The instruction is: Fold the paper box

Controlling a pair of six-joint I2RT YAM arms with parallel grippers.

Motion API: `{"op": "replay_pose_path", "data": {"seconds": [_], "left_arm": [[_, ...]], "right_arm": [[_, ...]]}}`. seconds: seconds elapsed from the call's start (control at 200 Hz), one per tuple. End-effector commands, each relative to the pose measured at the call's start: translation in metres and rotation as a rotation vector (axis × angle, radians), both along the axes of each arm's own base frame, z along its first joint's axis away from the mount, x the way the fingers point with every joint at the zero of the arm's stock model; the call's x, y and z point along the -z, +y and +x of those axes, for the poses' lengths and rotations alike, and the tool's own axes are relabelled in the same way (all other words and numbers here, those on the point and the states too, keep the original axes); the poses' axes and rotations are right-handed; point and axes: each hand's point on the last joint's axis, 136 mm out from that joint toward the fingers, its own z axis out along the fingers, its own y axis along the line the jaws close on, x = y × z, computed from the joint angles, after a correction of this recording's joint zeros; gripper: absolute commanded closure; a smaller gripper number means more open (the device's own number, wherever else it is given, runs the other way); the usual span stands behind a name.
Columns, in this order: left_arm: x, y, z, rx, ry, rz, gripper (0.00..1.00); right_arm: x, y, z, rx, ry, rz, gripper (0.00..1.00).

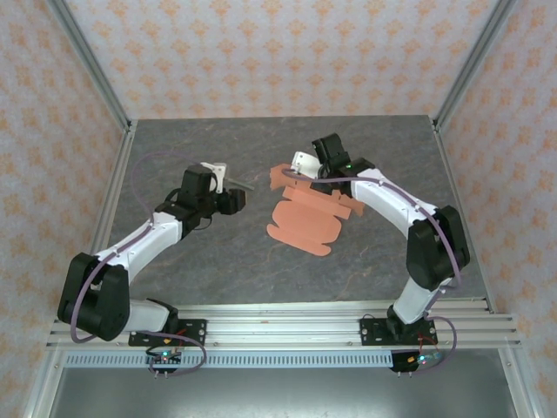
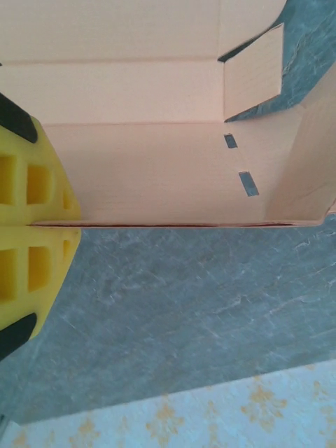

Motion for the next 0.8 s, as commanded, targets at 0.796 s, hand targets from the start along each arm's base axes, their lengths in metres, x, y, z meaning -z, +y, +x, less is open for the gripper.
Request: {"op": "replay_pose_path", "data": {"seconds": [0.796], "left_arm": [[0.043,-0.035,0.094,0.261,0.058,0.072,0.52]], "right_arm": [[-0.01,0.01,0.018,-0.276,-0.384,-0.031,1.0]]}}
